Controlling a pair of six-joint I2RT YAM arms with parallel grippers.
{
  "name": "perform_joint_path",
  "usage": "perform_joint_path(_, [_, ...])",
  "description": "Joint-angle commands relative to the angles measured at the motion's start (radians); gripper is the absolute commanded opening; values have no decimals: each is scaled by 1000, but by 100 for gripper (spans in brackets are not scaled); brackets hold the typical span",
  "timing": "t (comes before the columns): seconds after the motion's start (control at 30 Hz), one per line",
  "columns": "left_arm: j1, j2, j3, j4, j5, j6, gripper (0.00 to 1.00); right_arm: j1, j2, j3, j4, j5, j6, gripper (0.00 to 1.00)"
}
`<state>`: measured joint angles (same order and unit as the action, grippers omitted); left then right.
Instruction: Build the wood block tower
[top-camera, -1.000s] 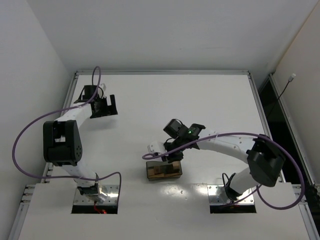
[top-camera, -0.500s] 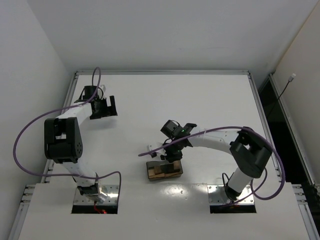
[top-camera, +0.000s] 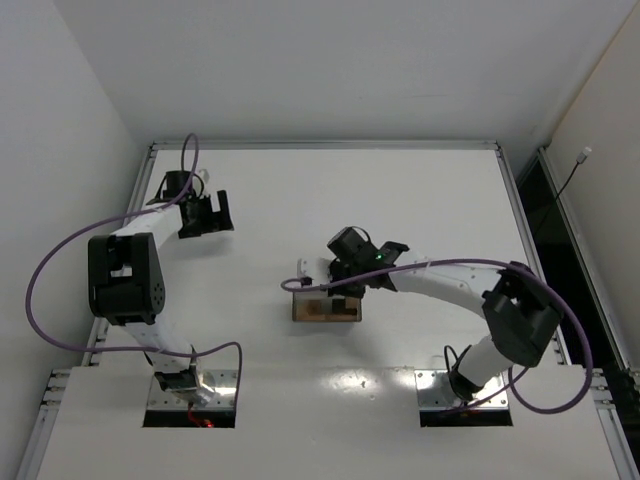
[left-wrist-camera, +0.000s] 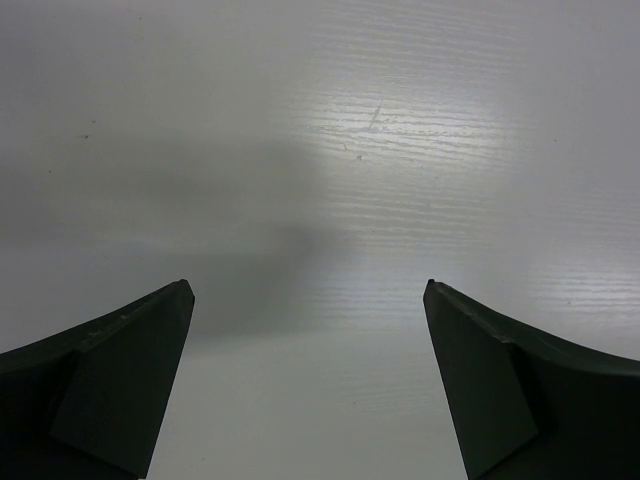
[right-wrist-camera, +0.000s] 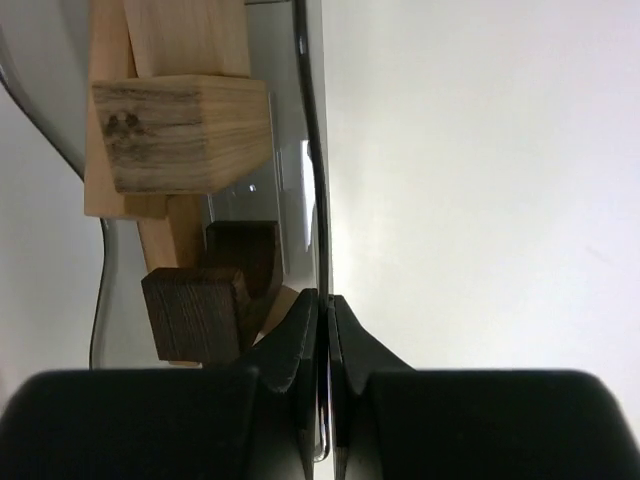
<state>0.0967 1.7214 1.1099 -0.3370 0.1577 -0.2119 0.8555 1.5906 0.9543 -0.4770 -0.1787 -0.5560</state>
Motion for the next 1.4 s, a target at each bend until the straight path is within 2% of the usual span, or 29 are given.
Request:
perform_joint_path(0.0, [14,-34,27,7,3,-11,100,-29,-104,12,271,278,186,0])
perform_joint_path(0.03, [14,-43,27,7,-6,-11,100,-29,-113,12,347,403,198,0])
perform_joint_path(0.1, [14,-52,27,7,-15,-11,100,-29,-103,12,426,525,189,0])
perform_joint_path(0.13, [14,-62,27,-3,-15,-11,100,-20,-103,3,473,645,176,0])
perform_joint_path(0.17, [14,-62,27,-4,-15,-11,100,-19,-86,-15,597,704,154,0])
perform_joint_path(0.23, [23,-62,39,-14,-15,-11,100,-19,-34,-34,740,850,52,0])
perform_joint_path(0.27, [23,-62,39,-25,-15,-11,100,-19,-8,-34,864,884,10,0])
perform_joint_path(0.33, [37,-62,39,-25,-15,-11,100,-19,52,-13,938,956,-99,0])
perform_joint_path(0.47, [80,-62,50,-43,0,-11,100,-30,166,14,1021,976,-182,0])
perform_joint_path(0.7, [170,-34,90,-74,46,-30,100,-9,356,-17,1397,1093,-456,0])
perform_joint_path(0.8, [193,-25,99,-83,71,-30,100,2,407,-75,1740,1111,-622,0])
perform_joint_path(1.0, [225,-6,99,-83,91,-40,100,74,462,-214,2129,1121,-866,0])
perform_joint_path(1.03, [225,3,99,-83,91,-40,100,85,491,-236,2263,1105,-904,0])
perform_joint_path(1.07, [235,3,99,-83,100,-40,100,96,505,-256,2293,1093,-962,0])
perform_joint_path(1.37, [255,12,108,-92,129,-49,100,174,513,-305,2293,1093,-973,0])
